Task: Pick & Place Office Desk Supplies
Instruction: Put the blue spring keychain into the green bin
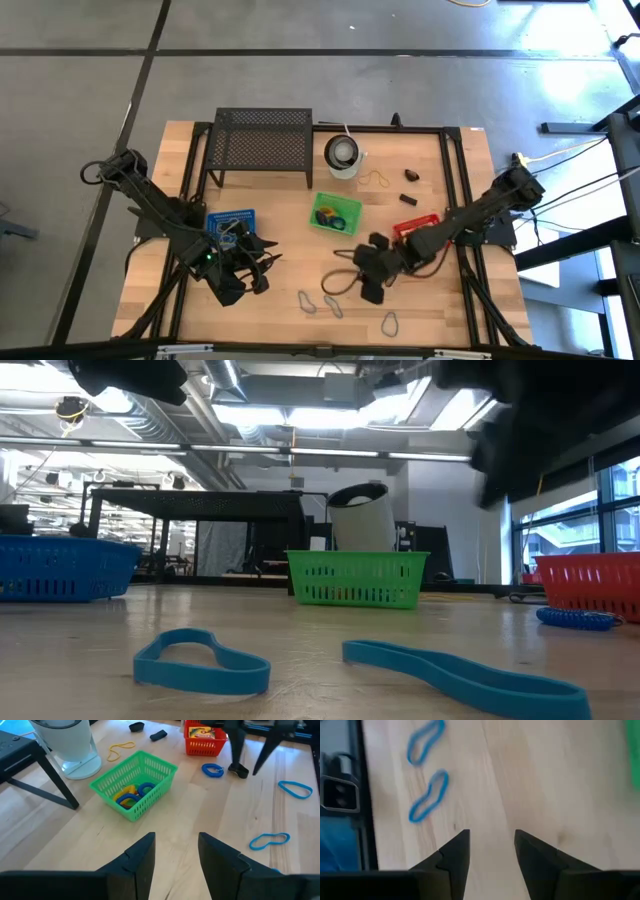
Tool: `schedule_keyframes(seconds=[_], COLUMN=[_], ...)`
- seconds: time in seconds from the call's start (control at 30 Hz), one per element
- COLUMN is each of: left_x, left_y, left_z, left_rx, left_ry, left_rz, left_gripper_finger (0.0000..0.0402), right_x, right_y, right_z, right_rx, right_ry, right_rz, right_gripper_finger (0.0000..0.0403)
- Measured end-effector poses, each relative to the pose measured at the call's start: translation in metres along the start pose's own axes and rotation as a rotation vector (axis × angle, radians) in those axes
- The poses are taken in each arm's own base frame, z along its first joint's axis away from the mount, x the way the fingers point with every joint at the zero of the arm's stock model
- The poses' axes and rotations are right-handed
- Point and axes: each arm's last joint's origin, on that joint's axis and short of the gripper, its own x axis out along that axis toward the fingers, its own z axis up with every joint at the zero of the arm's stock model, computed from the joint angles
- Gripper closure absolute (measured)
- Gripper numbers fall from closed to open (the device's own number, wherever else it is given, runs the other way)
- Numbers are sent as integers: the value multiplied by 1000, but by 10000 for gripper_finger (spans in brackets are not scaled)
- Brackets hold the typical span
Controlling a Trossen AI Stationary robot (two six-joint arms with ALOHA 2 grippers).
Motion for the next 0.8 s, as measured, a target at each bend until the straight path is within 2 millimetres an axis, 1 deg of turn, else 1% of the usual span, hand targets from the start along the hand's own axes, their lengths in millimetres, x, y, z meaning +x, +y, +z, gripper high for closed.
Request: schedule_keyframes(seconds=[0.13, 0.27, 0.43, 0.57, 0.8], left_x=[0, 0, 0, 0, 0], left_y=[0, 0, 0, 0, 0], left_z=[0, 0, 0, 0, 0], left_rx=[-17, -18, -18, -14, -7], left_ry=[0, 0, 0, -1, -3], left_rz=[0, 0, 0, 0, 2], left_gripper_finger=[258, 258, 258, 258, 258], right_x=[5, 14, 28, 39, 42], right_y=[4, 2, -4, -12, -19], right_z=[-18, -27, -33, -36, -34], right_rx=[122, 176, 270, 330, 338], right_ry=[45, 40, 68, 137, 159], right_rz=[-88, -187, -270, -321, -358], right_gripper_finger=[252, 252, 252, 252, 252])
